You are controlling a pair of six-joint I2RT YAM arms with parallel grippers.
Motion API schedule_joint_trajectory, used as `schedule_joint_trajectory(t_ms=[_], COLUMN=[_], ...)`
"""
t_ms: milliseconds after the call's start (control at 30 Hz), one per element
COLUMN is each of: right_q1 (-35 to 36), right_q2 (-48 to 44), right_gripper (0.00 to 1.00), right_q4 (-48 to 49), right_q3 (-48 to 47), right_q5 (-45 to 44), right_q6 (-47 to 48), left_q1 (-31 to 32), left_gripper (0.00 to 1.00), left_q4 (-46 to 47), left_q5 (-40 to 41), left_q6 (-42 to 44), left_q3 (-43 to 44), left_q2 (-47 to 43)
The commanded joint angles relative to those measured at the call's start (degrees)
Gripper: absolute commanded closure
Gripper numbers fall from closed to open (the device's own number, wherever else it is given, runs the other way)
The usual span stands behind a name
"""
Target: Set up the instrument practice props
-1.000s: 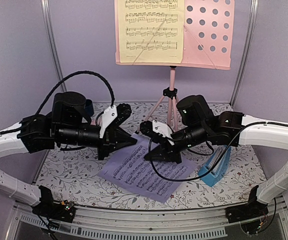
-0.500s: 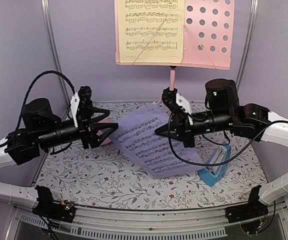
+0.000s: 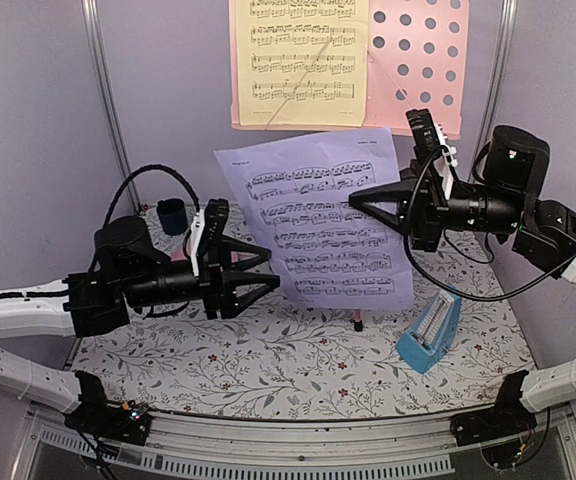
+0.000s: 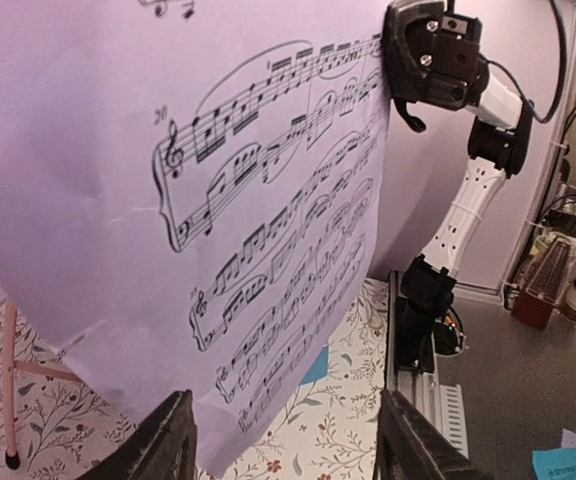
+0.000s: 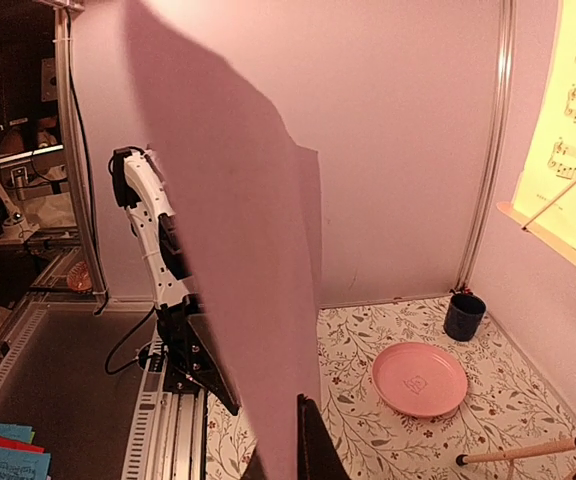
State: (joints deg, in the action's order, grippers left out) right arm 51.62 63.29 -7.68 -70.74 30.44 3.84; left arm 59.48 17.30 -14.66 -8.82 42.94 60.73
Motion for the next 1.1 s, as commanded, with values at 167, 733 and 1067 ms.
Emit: schedule_joint_trajectory(t_ms=[167, 733, 1067], right_q1=[-0.75, -1.08, -3.4], right_q2=[-4.4, -4.68, -6.77], right_gripper=[1.0, 1.0, 0.55], right_q4=[2.41, 5.11, 5.07], right_q3=[-0.49, 0.59, -0.39], right_q5=[2.54, 1.88, -12.64], right_q6=[-2.97, -5.71, -5.92], left_q1=[0.45, 1.54, 2.12], left_gripper=[0.34, 0.75, 1.0], left_q4=[10.72, 23.93, 17.0], left_q5=[3.73, -9.43, 5.7], left_q6=[0.3, -1.21, -2.6], left_q3=[-2.63, 5.11, 12.86], left_q2=[-3.48, 4.83, 7.66])
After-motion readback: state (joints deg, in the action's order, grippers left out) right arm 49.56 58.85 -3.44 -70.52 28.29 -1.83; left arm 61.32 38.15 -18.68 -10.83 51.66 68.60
